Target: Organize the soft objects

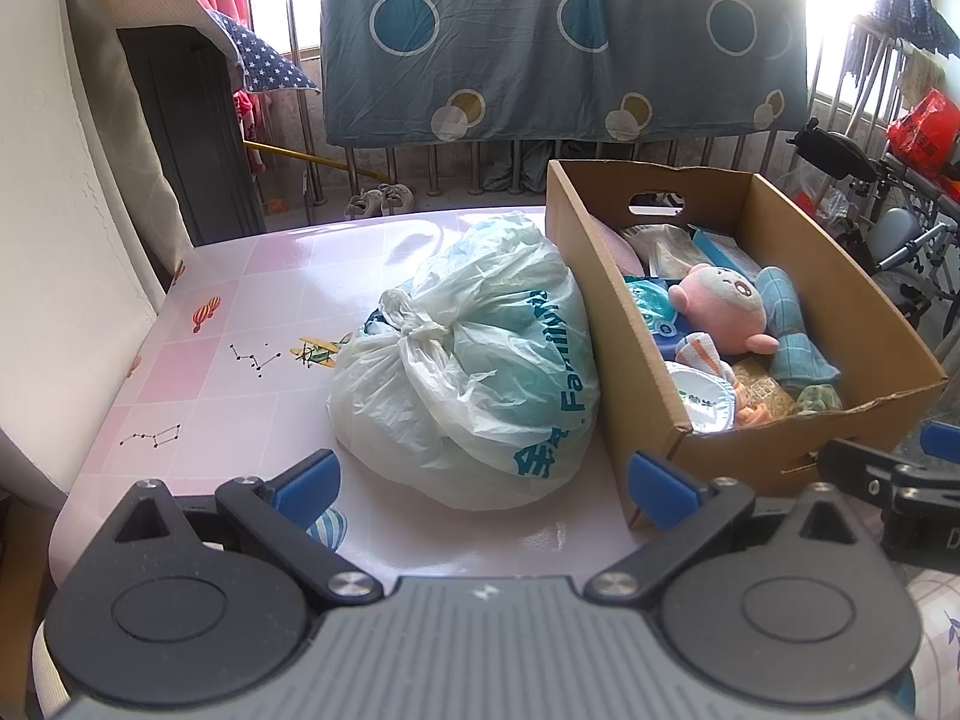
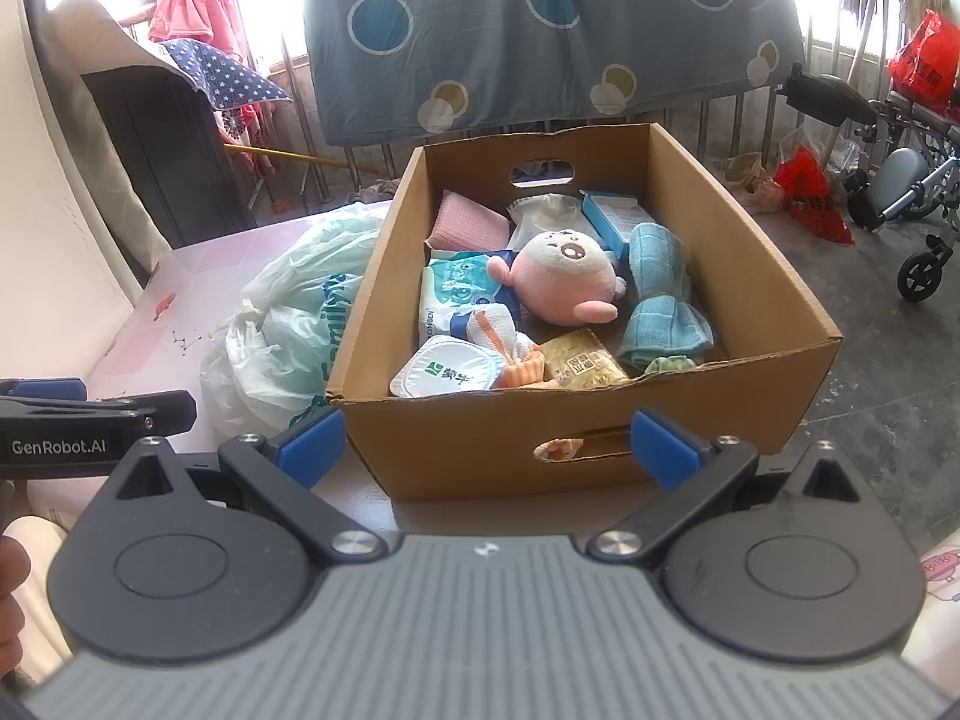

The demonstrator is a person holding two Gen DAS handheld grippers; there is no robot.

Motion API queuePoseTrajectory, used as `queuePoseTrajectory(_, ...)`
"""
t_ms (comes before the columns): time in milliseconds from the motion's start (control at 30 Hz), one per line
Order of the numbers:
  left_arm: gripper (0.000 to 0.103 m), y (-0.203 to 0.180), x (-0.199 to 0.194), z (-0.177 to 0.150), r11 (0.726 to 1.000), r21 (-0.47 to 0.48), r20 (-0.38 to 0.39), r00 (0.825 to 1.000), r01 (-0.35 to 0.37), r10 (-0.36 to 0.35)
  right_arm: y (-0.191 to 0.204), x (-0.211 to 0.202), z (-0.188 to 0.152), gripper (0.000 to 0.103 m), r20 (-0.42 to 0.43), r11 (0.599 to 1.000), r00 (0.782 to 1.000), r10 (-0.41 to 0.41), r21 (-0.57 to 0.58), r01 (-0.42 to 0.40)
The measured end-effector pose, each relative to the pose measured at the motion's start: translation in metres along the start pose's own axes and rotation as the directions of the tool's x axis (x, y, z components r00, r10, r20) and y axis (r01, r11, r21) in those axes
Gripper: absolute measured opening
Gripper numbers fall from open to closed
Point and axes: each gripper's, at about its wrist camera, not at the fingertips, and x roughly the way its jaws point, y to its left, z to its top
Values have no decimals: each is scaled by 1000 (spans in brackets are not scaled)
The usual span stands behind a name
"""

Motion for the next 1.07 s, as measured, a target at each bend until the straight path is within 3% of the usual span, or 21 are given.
queuePoseTrajectory(1067, 103, 2, 1, 0, 1000, -8, -2, 1000, 1, -1, 1, 0, 1, 102, -6, 1000, 1000, 8, -5, -8)
